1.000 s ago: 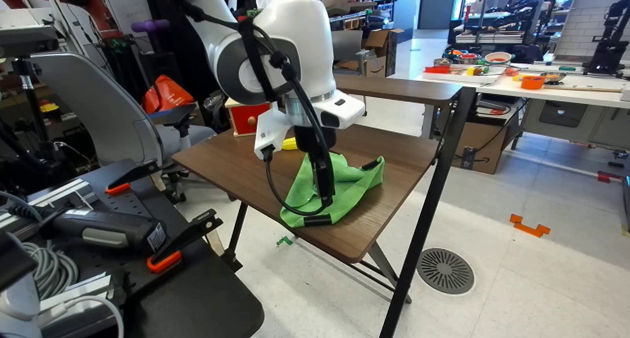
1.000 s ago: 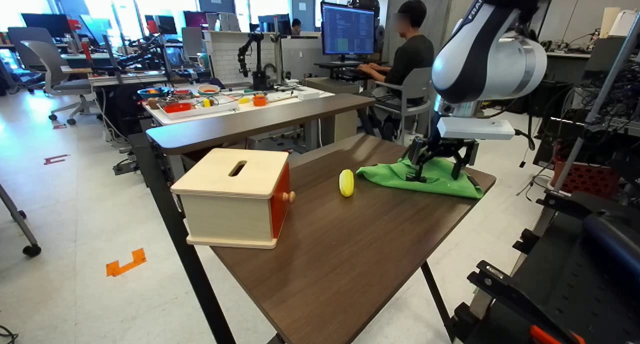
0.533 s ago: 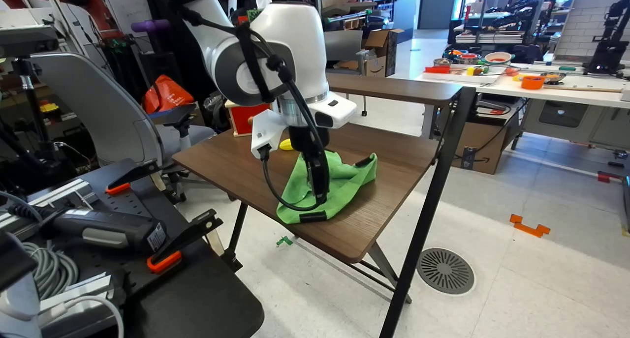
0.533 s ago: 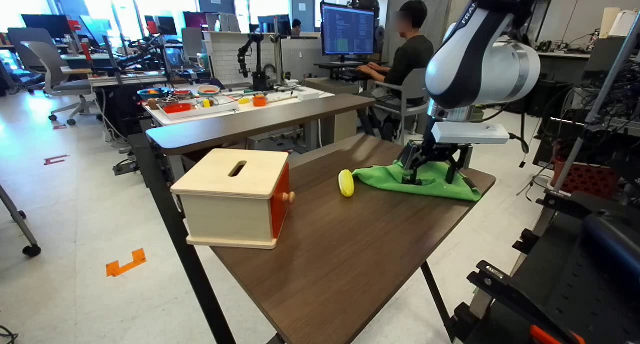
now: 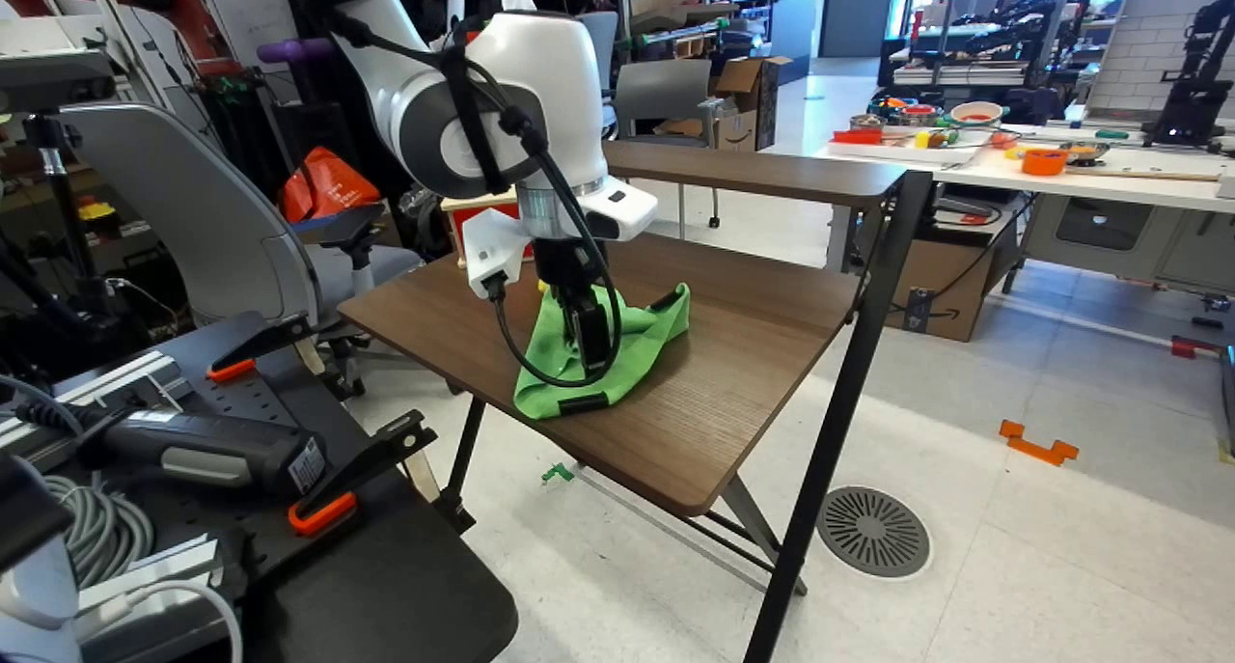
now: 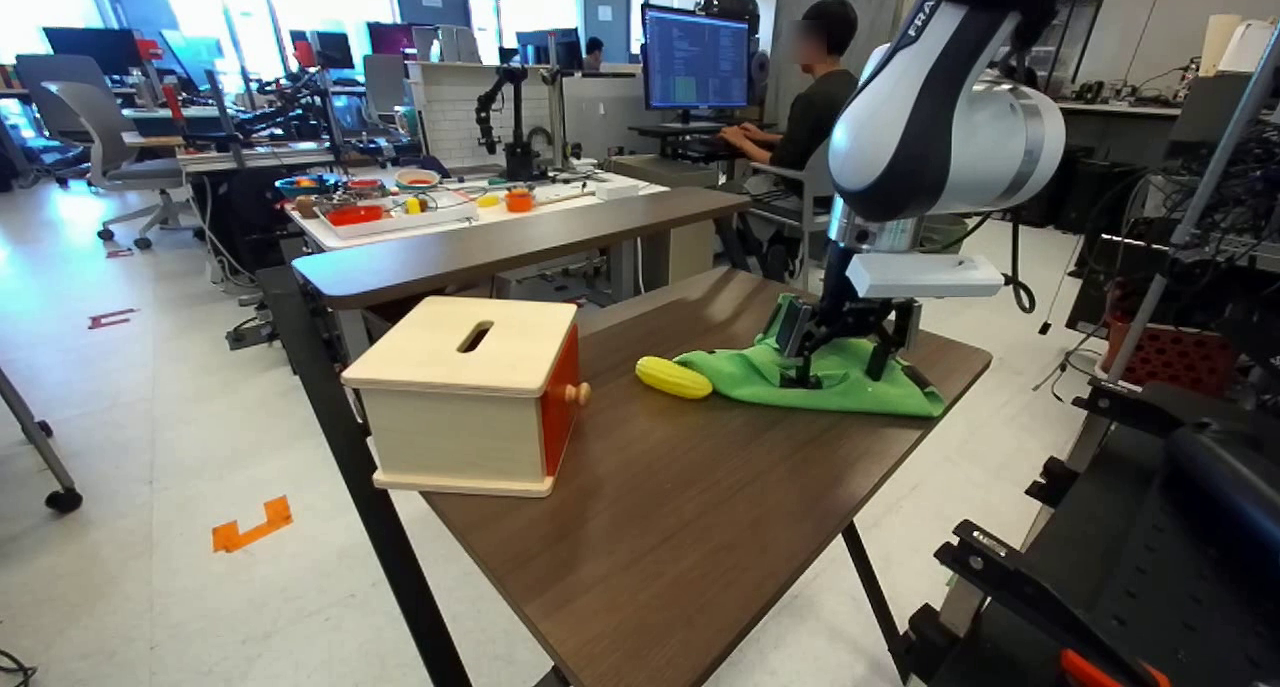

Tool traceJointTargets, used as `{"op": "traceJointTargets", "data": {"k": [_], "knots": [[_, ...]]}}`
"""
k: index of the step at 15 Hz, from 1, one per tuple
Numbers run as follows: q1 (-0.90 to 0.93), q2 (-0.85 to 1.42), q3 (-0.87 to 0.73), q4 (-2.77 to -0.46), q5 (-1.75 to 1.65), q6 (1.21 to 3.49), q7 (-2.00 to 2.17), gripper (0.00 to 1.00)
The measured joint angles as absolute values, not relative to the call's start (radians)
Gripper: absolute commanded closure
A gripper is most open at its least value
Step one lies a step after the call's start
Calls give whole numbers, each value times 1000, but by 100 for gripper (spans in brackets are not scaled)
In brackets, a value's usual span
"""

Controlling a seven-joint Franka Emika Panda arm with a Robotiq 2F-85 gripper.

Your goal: Move the green towel to the left

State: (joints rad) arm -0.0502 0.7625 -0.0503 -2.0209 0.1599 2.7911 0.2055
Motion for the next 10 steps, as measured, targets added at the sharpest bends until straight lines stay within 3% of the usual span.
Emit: {"op": "traceJointTargets", "data": {"k": [10], "knots": [[25, 762, 15, -1977, 160, 2686, 192, 0]]}}
